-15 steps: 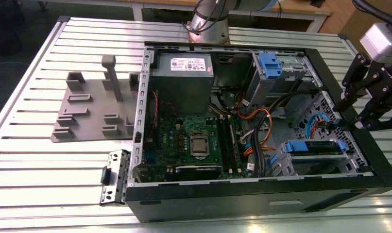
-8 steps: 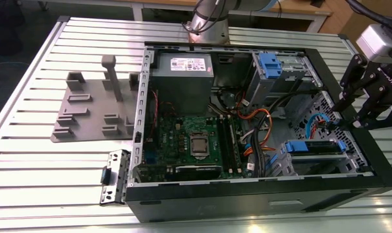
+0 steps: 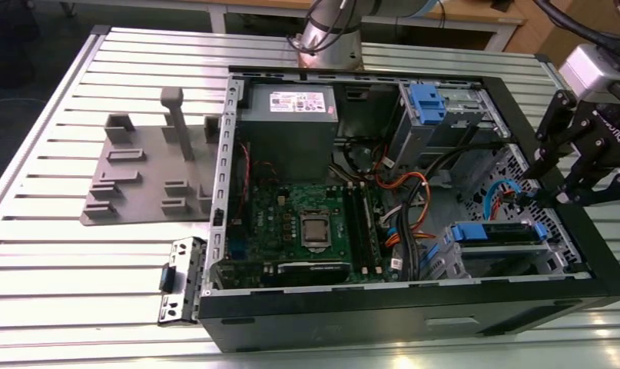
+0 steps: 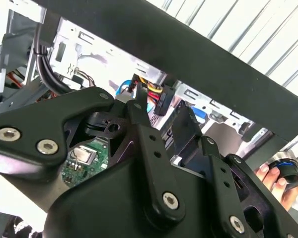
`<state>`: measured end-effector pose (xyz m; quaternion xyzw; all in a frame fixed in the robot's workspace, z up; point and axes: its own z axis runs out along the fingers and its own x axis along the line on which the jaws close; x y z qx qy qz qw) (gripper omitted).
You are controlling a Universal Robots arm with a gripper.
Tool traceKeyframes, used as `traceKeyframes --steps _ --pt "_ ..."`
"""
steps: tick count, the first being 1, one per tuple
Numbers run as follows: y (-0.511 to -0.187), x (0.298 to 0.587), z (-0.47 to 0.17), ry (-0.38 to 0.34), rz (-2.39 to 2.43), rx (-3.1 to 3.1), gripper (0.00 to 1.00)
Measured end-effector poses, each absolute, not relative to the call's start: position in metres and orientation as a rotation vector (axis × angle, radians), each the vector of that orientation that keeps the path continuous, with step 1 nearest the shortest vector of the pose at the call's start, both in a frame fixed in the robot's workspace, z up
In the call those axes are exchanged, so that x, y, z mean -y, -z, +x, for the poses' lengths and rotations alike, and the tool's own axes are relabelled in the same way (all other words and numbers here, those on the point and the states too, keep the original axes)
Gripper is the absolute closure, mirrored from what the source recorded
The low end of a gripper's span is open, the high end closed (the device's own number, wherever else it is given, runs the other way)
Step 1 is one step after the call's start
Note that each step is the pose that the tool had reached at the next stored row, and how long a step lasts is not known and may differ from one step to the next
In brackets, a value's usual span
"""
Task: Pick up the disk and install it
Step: 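Insert the first disk wire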
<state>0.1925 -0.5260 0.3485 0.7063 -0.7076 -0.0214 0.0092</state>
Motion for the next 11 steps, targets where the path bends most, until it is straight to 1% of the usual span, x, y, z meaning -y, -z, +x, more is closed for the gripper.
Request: traceKeyframes --steps 11 --pt "-0.3452 0.5239 0.1981 0.056 2.202 2.204 0.53"
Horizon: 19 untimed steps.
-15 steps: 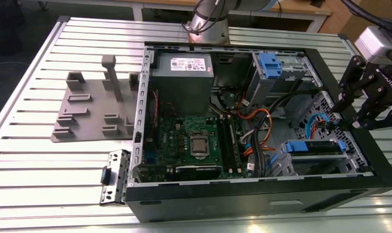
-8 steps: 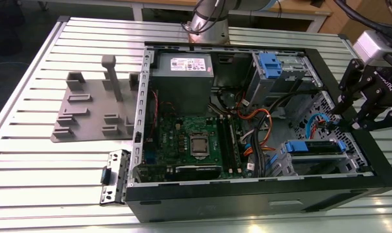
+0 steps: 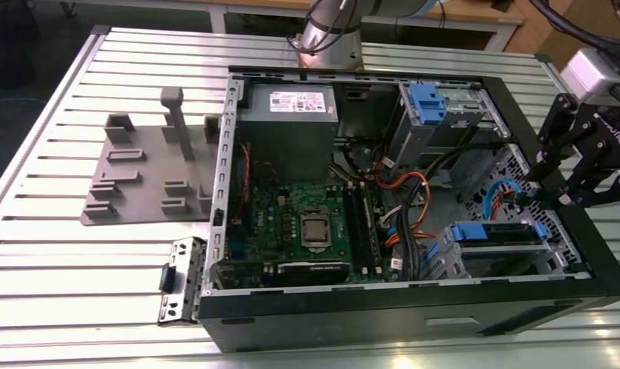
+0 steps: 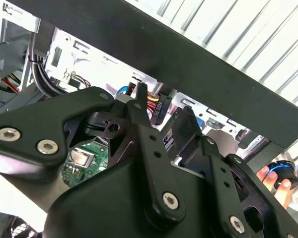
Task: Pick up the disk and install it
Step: 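Insert the first disk wire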
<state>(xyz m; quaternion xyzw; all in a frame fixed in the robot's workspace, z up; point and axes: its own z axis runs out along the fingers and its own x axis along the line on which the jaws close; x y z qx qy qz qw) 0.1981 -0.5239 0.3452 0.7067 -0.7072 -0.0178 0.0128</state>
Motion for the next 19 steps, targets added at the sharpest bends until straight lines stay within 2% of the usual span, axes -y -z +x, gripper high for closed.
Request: traceKeyframes --steps 2,3,4,6,7,9,19 --pt "-0.3452 0.5239 0.1982 0.056 2.202 2.204 0.54" --pt "-0.3452 0.5239 0.1983 0.056 2.202 2.204 0.6" --pt "-0.3452 0.5239 0.1983 0.056 2.202 2.204 0.6" --pt "-0.3452 0.5239 0.1984 0.056 2.202 2.204 0.73" --pt "-0.3453 0.5239 0.1984 0.055 2.202 2.204 0.73" --pt "-0.3453 0.5239 0.1985 0.055 2.202 2.204 0.8" --pt "-0.3465 0.5239 0.1989 0.056 2.202 2.204 0.8"
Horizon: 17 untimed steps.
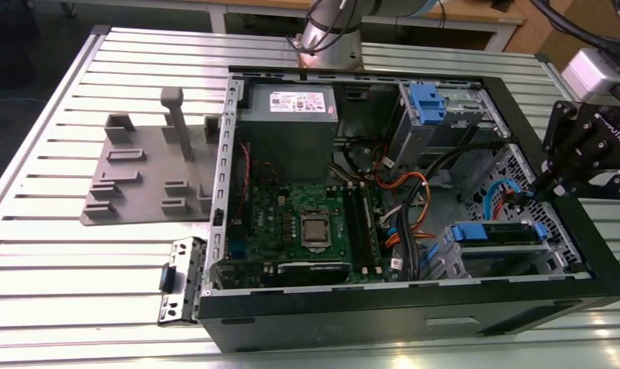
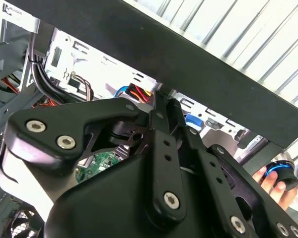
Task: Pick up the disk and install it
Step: 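Insert the first disk wire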
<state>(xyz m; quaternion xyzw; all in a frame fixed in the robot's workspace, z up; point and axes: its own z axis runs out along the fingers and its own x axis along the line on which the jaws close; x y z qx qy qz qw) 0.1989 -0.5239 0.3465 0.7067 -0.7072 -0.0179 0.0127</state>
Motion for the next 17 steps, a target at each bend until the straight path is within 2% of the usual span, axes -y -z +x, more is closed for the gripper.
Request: traceKeyframes --steps 11,17 --pt "-0.352 0.527 0.194 0.054 2.203 2.204 0.81" --pt "-0.352 0.543 0.193 0.054 2.203 2.204 0.81"
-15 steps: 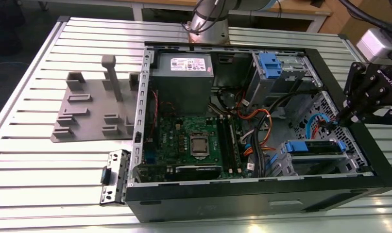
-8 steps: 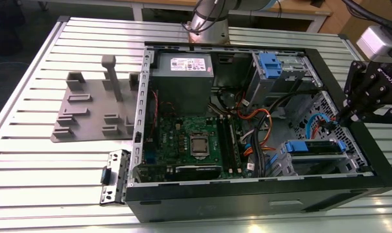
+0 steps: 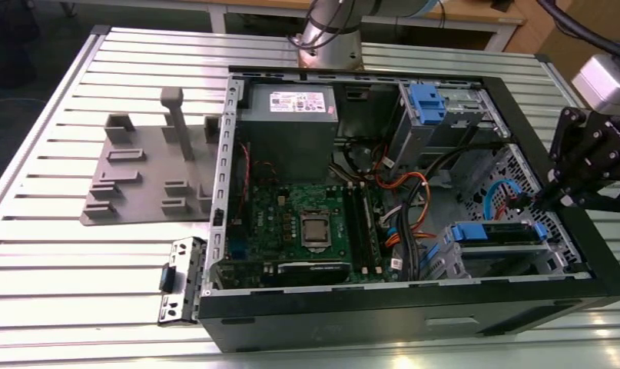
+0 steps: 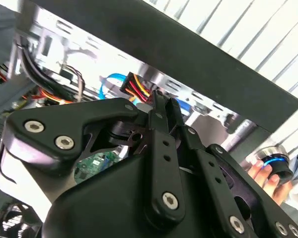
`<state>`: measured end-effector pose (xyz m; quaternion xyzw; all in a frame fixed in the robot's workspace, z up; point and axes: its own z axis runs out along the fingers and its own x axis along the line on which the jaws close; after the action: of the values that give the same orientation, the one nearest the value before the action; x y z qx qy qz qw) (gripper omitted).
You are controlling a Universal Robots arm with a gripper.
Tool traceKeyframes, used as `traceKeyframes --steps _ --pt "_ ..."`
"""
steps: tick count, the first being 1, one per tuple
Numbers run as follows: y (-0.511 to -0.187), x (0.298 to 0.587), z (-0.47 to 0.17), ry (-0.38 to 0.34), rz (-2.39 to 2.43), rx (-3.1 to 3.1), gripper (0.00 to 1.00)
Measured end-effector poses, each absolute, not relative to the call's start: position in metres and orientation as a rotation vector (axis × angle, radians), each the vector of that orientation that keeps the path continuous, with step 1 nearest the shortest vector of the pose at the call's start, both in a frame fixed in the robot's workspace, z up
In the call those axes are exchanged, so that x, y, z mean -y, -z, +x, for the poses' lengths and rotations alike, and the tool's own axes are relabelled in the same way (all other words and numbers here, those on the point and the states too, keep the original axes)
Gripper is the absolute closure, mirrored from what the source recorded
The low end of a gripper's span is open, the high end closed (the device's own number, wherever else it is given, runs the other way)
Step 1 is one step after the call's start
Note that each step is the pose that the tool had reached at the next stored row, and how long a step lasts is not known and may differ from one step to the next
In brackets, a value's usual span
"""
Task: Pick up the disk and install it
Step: 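Insert the first disk wire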
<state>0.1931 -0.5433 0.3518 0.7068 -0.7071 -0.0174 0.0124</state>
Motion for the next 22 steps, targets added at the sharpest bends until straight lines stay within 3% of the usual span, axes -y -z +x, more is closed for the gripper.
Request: traceKeyframes --steps 7,22 --pt "-0.35 0.562 0.188 0.058 2.205 2.205 0.81" --pt "-0.338 0.558 0.174 0.075 2.213 2.212 0.81"
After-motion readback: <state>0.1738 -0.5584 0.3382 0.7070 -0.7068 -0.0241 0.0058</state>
